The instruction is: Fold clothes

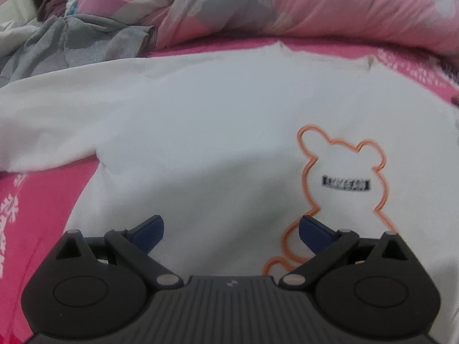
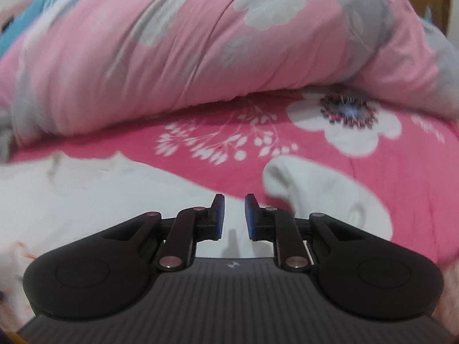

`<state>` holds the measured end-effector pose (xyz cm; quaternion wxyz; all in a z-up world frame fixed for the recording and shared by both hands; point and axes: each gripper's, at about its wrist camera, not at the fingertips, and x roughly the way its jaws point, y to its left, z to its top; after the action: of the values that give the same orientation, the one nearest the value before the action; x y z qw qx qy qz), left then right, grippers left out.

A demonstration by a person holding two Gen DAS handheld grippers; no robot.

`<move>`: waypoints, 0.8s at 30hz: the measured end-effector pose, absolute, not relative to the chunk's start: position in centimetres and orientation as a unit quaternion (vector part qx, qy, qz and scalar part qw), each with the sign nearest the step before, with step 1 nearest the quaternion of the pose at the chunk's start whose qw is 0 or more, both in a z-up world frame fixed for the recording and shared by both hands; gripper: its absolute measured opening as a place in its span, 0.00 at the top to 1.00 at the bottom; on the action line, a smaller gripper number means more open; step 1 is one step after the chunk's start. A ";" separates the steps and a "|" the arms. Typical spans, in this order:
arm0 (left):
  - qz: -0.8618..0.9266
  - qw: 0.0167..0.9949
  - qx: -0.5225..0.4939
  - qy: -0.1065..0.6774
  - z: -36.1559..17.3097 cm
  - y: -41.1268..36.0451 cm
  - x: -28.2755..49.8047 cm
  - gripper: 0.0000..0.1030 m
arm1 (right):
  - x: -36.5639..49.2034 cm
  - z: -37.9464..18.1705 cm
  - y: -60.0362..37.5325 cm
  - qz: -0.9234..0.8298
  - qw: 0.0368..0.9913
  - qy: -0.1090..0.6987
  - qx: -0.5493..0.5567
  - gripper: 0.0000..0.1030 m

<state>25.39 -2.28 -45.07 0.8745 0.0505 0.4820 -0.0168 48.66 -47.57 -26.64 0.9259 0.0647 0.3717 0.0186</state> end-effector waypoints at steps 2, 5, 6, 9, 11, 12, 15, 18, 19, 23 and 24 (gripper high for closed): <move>-0.025 0.875 0.036 0.481 -44.5 -2.5 25.3 0.02 | 47.8 -26.6 -47.2 0.016 0.921 0.378 0.096 0.83; -0.046 0.875 0.021 0.481 -44.1 -2.7 25.2 0.02 | 46.4 -26.6 -46.4 0.012 0.911 0.388 0.138 0.76; -0.052 0.874 0.018 0.482 -44.1 -2.8 25.0 0.02 | 45.9 -26.7 -46.0 0.009 0.908 0.393 0.147 0.72; -0.079 0.868 0.004 0.489 -44.1 -2.9 24.3 0.02 | 44.2 -26.9 -44.4 0.003 0.899 0.407 0.159 0.66; -0.104 0.865 0.002 0.491 -44.1 -2.7 23.3 0.02 | 43.3 -26.9 -43.1 0.010 0.896 0.416 0.154 0.65; -0.116 0.864 0.006 0.490 -44.0 -2.4 22.8 0.02 | 42.9 -26.8 -42.3 0.020 0.896 0.417 0.151 0.65; -0.138 0.857 -0.003 0.496 -44.3 -0.7 21.9 0.02 | 42.5 -26.9 -38.6 0.075 0.896 0.423 0.110 0.65; -0.139 0.849 0.000 0.510 -44.9 0.9 21.6 0.02 | 43.0 -27.7 -32.9 0.165 0.886 0.431 0.038 0.65; -0.138 0.847 0.004 0.514 -45.2 1.3 21.6 0.02 | 43.2 -28.1 -30.9 0.192 0.883 0.429 0.013 0.65; -0.157 0.841 0.027 0.518 -45.8 2.2 21.0 0.02 | 43.7 -30.5 -24.4 0.263 0.864 0.422 -0.073 0.66; -0.165 0.837 0.034 0.520 -45.9 2.3 20.6 0.02 | 43.5 -31.2 -23.5 0.269 0.859 0.425 -0.095 0.66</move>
<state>20.60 2.28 -45.92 0.8374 0.0343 0.5199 -0.1654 43.45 -23.49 -31.16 0.8592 -0.0953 0.4247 0.2690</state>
